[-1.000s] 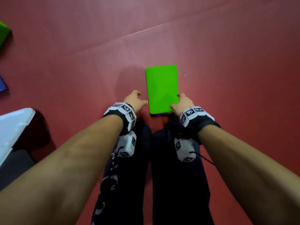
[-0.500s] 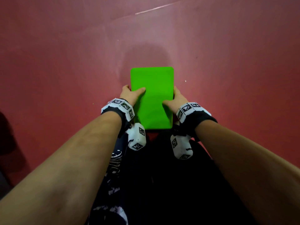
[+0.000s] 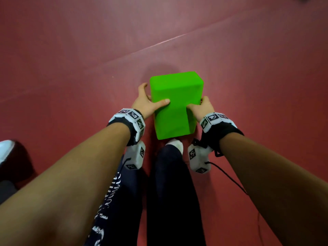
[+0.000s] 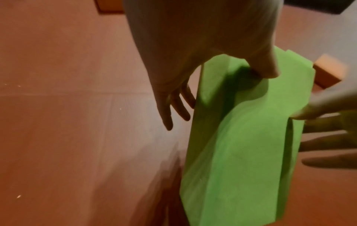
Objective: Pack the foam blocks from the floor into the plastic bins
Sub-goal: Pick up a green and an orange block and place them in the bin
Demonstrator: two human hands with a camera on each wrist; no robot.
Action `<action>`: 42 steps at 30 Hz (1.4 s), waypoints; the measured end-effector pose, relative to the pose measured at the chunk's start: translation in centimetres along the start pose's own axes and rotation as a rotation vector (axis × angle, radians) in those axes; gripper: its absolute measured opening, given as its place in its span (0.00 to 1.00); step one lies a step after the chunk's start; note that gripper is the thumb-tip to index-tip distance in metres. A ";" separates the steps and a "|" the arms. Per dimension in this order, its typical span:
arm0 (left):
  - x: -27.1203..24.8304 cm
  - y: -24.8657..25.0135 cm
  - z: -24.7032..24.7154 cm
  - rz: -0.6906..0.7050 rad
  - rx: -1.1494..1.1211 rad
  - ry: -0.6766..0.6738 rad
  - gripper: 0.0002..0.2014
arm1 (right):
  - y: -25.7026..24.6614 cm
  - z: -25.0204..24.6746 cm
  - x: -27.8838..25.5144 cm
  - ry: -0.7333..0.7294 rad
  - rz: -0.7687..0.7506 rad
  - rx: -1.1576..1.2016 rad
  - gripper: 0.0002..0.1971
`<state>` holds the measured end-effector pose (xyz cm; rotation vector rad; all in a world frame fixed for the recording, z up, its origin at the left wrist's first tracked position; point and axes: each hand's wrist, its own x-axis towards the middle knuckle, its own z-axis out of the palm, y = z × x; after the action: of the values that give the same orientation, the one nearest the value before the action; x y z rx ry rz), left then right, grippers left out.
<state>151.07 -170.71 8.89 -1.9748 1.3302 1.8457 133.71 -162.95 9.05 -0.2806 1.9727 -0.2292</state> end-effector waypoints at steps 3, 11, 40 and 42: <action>-2.0 5.8 -0.3 0.099 0.054 -0.035 0.53 | -3.0 -5.0 -1.4 -0.020 -0.045 -0.028 0.21; -2.5 23.7 1.3 0.181 0.278 0.001 0.45 | -10.9 -18.6 -2.1 0.017 -0.108 -0.006 0.24; 16.6 71.5 34.4 0.123 0.148 0.445 0.41 | -19.9 -77.3 30.5 0.142 0.034 -0.298 0.21; 17.6 73.5 36.3 0.154 0.103 0.506 0.39 | -20.3 -79.4 32.3 0.119 0.032 -0.336 0.21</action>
<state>73.51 -201.16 18.39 -2.4418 1.7056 1.3358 50.25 -189.37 18.77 -0.4604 2.1292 0.1120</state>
